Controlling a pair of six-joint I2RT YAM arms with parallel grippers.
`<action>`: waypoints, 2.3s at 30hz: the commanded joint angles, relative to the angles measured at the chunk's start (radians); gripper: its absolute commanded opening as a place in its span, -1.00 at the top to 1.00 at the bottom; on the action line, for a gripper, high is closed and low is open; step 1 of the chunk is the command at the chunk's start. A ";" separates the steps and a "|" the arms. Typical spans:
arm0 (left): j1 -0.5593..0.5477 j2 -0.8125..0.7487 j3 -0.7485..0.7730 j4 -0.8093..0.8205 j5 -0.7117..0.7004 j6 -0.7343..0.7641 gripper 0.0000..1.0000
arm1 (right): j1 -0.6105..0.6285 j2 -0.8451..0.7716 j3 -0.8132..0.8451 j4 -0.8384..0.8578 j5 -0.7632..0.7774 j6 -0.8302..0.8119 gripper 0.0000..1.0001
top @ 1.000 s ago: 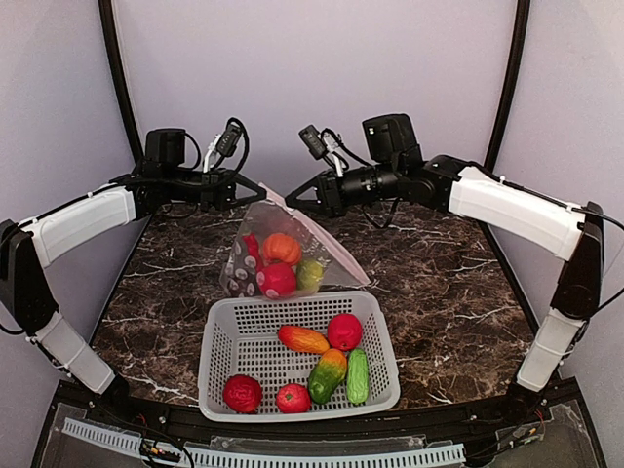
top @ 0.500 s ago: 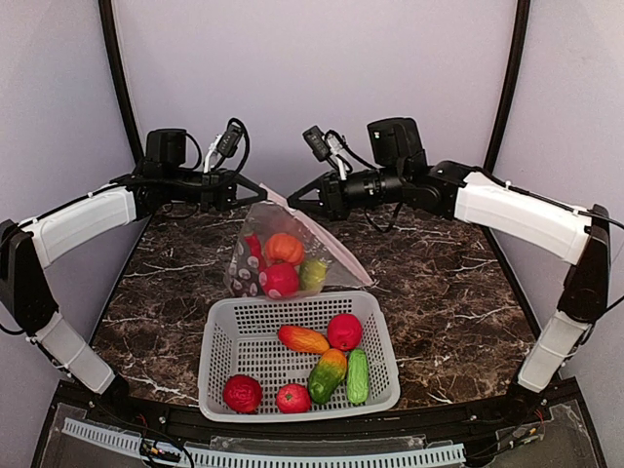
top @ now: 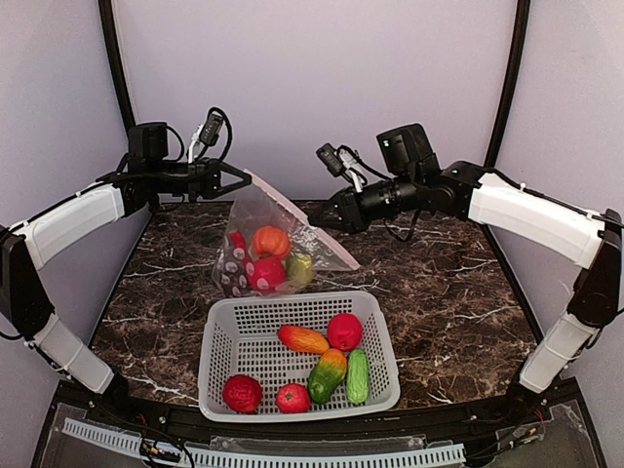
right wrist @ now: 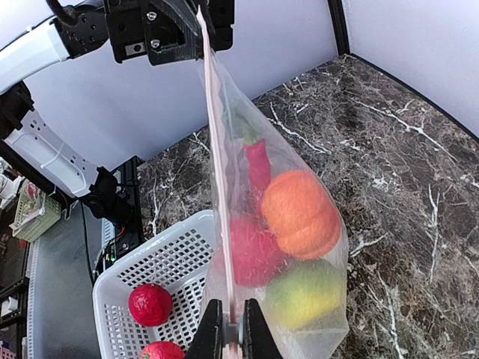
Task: Place the food in the zip-top bag and seal the zipper
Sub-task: Zip the zipper on the zipper food storage bag, then place the zipper food storage bag at the center of the board.
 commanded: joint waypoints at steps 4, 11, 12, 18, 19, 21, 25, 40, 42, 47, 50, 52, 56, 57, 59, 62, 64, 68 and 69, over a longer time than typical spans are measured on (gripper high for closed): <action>0.030 -0.055 -0.009 0.080 -0.017 -0.024 0.99 | -0.004 -0.040 -0.041 -0.077 0.014 0.017 1.00; 0.051 -0.060 -0.018 0.086 -0.073 -0.031 0.99 | -0.005 -0.065 -0.080 -0.077 0.028 0.030 1.00; 0.053 -0.060 -0.021 0.089 -0.077 -0.032 0.99 | -0.005 -0.069 -0.085 -0.077 0.033 0.032 1.00; 0.076 -0.061 -0.032 0.112 -0.105 -0.058 0.99 | -0.004 -0.088 -0.112 -0.077 0.056 0.040 1.00; 0.079 -0.061 -0.036 0.116 -0.107 -0.060 0.99 | -0.005 -0.090 -0.116 -0.076 0.059 0.042 1.00; 0.087 -0.061 -0.040 0.127 -0.115 -0.068 0.99 | -0.006 -0.094 -0.124 -0.077 0.066 0.045 1.00; 0.104 -0.061 -0.049 0.143 -0.127 -0.081 0.99 | -0.008 -0.101 -0.139 -0.080 0.077 0.053 1.00; 0.149 -0.061 -0.064 0.175 -0.142 -0.109 0.99 | -0.019 -0.135 -0.185 -0.081 0.097 0.070 1.00; 0.152 -0.061 -0.064 0.176 -0.142 -0.110 0.99 | -0.020 -0.136 -0.188 -0.081 0.097 0.071 1.00; 0.154 -0.059 -0.066 0.177 -0.142 -0.114 0.99 | -0.021 -0.136 -0.187 -0.080 0.098 0.072 1.00; 0.156 -0.058 -0.066 0.177 -0.140 -0.114 0.99 | -0.022 -0.135 -0.180 -0.076 0.106 0.074 1.00; 0.157 -0.055 -0.066 0.175 -0.140 -0.113 0.99 | -0.022 -0.132 -0.176 -0.067 0.117 0.080 1.00; 0.156 -0.050 -0.062 0.136 -0.154 -0.080 0.99 | -0.022 -0.126 -0.175 -0.027 0.155 0.109 1.00; 0.156 -0.049 -0.060 0.120 -0.158 -0.075 0.99 | -0.023 -0.120 -0.173 -0.020 0.171 0.121 1.00; 0.157 -0.046 -0.060 0.108 -0.171 -0.062 0.99 | -0.025 -0.109 -0.169 -0.007 0.197 0.143 1.00; 0.157 -0.037 -0.059 0.105 -0.183 -0.068 0.83 | -0.030 -0.093 -0.168 0.028 0.223 0.174 0.93; 0.157 -0.031 -0.053 0.100 -0.185 -0.070 0.33 | -0.035 -0.085 -0.165 0.057 0.223 0.187 0.68; 0.157 -0.037 -0.052 0.085 -0.203 -0.058 -0.38 | -0.043 -0.084 -0.161 0.088 0.236 0.199 0.06; 0.157 -0.043 -0.053 0.077 -0.210 -0.054 -0.51 | -0.045 -0.087 -0.162 0.091 0.242 0.201 -0.11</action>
